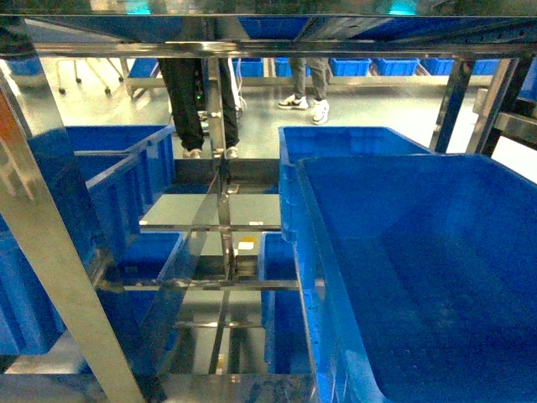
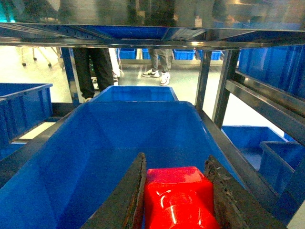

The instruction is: Pick red block from blue box to shelf

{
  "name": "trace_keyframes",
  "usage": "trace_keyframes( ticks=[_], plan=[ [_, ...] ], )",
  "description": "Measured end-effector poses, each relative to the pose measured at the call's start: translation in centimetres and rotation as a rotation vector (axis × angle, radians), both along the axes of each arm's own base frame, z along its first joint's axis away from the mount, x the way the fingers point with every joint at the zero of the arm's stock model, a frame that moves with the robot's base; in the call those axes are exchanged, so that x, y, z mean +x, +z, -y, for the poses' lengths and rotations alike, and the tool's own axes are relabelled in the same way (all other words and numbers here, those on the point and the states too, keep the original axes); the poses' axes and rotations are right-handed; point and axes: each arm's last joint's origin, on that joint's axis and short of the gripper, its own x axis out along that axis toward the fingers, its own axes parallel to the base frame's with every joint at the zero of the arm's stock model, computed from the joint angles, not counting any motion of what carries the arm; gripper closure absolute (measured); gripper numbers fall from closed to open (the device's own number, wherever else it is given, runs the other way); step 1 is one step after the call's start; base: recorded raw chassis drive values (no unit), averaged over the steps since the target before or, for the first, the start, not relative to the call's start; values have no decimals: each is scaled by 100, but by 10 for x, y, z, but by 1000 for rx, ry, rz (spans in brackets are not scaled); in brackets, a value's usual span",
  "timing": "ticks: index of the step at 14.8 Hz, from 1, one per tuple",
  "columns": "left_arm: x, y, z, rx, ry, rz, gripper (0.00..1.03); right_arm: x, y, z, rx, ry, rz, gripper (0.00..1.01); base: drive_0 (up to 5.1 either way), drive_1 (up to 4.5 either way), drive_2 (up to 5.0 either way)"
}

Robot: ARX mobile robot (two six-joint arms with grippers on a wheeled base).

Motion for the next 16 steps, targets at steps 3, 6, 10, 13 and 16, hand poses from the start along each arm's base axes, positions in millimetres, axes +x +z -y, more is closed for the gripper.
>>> trace_keyframes(
  ticks=[3,6,10,13,16],
  plan=[
    [0,0,0,0,0,0,5,0,0,0,0,0,0,72,0,0,0],
    [0,0,0,0,0,0,5,0,0,0,0,0,0,72,0,0,0],
    [0,0,0,0,0,0,5,0,0,0,0,0,0,72,0,0,0],
    [0,0,0,0,0,0,5,0,0,0,0,0,0,72,0,0,0],
    [0,0,0,0,0,0,5,0,-2,0,-31,-22,-63,72,0,0,0]
  ],
)
